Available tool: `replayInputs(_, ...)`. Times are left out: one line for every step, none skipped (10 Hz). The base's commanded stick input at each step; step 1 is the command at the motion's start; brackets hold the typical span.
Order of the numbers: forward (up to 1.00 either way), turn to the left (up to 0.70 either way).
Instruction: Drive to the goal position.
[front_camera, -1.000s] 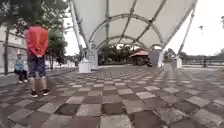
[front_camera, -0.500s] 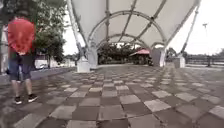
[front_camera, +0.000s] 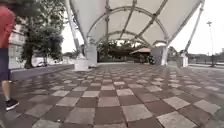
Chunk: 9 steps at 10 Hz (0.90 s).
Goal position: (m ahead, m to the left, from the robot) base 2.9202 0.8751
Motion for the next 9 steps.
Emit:
replayInputs(1.00,0.00)
replayInputs(1.00,0.00)
replayInputs(1.00,0.00)
replayInputs(1.00,0.00)
replayInputs(1.00,-0.06)
replayInputs(1.00,-0.25)
replayInputs(1.00,-0.27)
replayInputs(1.00,-0.27)
replayInputs(1.00,-0.26)
